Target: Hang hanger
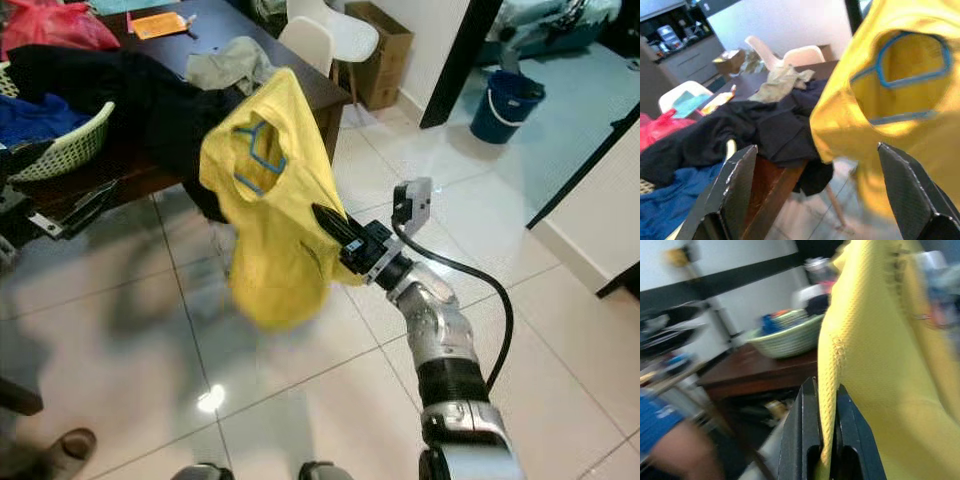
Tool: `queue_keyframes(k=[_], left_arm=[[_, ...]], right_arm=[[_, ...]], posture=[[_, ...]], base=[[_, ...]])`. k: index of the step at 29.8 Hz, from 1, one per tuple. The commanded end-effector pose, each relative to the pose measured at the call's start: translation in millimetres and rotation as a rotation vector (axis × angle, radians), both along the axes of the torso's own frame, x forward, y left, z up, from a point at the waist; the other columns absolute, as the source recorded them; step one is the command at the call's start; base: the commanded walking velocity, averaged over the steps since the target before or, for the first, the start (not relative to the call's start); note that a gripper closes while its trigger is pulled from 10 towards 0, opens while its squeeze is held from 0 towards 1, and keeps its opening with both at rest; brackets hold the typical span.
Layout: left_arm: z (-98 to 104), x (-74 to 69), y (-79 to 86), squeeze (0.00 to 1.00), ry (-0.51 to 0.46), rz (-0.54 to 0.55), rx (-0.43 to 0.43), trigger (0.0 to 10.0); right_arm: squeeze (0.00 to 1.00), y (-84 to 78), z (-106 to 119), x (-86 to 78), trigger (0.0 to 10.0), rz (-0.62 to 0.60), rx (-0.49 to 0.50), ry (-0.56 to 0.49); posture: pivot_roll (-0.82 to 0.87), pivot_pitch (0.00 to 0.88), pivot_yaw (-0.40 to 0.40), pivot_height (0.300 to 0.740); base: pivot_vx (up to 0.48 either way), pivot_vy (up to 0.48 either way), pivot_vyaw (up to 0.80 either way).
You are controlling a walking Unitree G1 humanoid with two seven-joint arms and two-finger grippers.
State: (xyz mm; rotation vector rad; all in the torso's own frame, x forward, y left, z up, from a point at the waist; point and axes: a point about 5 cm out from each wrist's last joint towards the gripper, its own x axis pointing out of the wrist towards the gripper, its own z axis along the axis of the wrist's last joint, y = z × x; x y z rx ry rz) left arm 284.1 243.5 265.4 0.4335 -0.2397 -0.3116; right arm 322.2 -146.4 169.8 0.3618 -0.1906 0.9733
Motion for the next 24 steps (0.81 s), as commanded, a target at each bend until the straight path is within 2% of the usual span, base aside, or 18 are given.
queue_keyframes(k=[1,5,6,7,10,11,12,13,15,16,20,24], left_arm=[[2,11.0,1.3,0.0,-0.007,0.037,-0.009,10.0],[10,20.0,-0.7,0.0,-0.039,0.046,0.004,10.0],[16,30.2,-7.1,0.0,-0.065,0.015,0.074,10.0],[16,30.2,-7.1,0.0,-0.065,0.015,0.074,10.0],[14,32.7,-20.8,0.0,-0.008,-0.137,0.166,10.0],[14,32.7,-20.8,0.0,-0.008,-0.137,0.166,10.0],[11,31.8,-24.3,0.0,0.015,-0.184,0.195,10.0],[8,30.2,-27.8,0.0,0.023,-0.231,0.298,10.0],[5,28.0,-31.7,0.0,0.029,-0.283,0.439,10.0],[5,28.0,-31.7,0.0,0.029,-0.283,0.439,10.0],[11,29.8,-33.5,0.0,-0.04,-0.292,0.623,10.0],[18,30.4,-34.9,0.0,-0.094,-0.289,0.684,10.0]], right_arm=[[0.0,9.6,13,-13.8,10.0,0.129,-0.019,-0.062],[0.0,11.0,19,-18.8,10.0,0.167,-0.002,-0.057],[0.0,15.2,28,-24.6,10.0,0.233,-0.009,-0.073],[0.0,15.2,28,-24.6,10.0,0.233,-0.009,-0.073],[0.0,23.0,38,-34.6,10.0,0.297,-0.059,-0.098],[0.0,23.0,38,-34.6,10.0,0.297,-0.059,-0.098],[0.0,24.3,39,-37.1,10.0,0.306,-0.083,-0.105],[0.0,25.9,38,-39.9,10.0,0.322,-0.136,-0.113],[0.0,27.8,36,-42.6,10.0,0.343,-0.198,-0.119],[0.0,27.8,36,-42.6,10.0,0.343,-0.198,-0.119],[0.0,32.7,33,-47.1,10.0,0.39,-0.262,-0.117],[0.0,35.3,32,-48.6,10.0,0.407,-0.285,-0.107]], posture=[[0.1,0.046,0.059,0.74],[0.1,0.042,0.054,0.74],[0.09,0.039,0.054,0.74],[0.09,0.039,0.054,0.74],[0.07,0.029,0.067,0.74],[0.07,0.029,0.067,0.74],[0.07,0.029,0.067,0.74],[0.07,0.028,0.065,0.74],[0.08,0.03,0.061,0.74],[0.08,0.03,0.061,0.74],[0.08,0.037,0.057,0.74],[0.08,0.039,0.055,0.74]], base=[[0.0,0.0,0.0],[0.0,0.0,0.0],[0.0,0.0,0.0],[0.0,0.0,0.0],[0.0,0.0,0.0],[0.0,0.0,0.0],[0.0,0.0,0.0],[0.0,0.0,0.0],[0.0,0.0,0.0],[0.0,0.0,0.0],[0.0,0.0,0.0],[0.0,0.0,0.0]])
